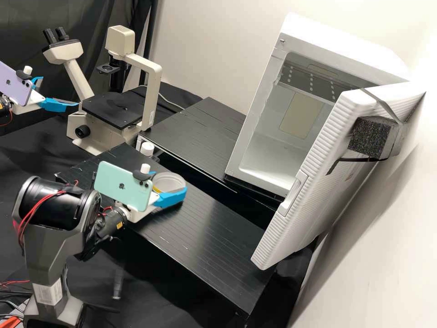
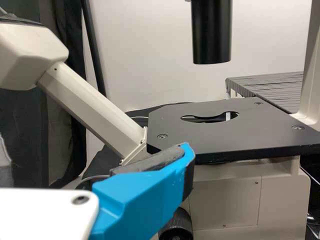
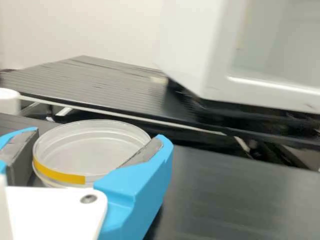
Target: Move the petri dish to the bench.
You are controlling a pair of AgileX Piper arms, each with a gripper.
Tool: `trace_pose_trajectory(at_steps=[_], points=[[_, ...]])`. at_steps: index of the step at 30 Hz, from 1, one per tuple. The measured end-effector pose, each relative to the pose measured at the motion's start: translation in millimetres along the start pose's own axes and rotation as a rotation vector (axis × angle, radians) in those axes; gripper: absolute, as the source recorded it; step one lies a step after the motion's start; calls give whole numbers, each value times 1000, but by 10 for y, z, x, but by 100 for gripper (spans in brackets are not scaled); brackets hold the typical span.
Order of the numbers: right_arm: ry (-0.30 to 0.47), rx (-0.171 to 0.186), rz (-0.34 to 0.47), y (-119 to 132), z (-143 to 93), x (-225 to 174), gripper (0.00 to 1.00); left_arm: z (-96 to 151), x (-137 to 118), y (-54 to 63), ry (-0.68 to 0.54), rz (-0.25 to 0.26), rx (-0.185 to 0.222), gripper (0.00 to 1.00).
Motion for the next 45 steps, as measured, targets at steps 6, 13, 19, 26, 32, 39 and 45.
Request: trace_pose_trajectory(at_steps=[6,13,19,26,32,39,45], points=[[-32,13,23,79,189,-93,0,0,0,0,0,0,0,100],[-46,25,4,73,289,-164,0,0,0,0,0,0,0,100],[-39,26,3,81,303,-217,100,0,0,0,0,0,0,100],[-28,32,19,110,294,-245,100,0,0,0,0,0,0,100],[-16,52,53,182,268,-285,100,0,0,0,0,0,0,100],[16,88,122,325,208,-365,100,0,0,0,0,0,0,100],[30,169,198,442,153,-451,100,0,0,0,0,0,0,100]])
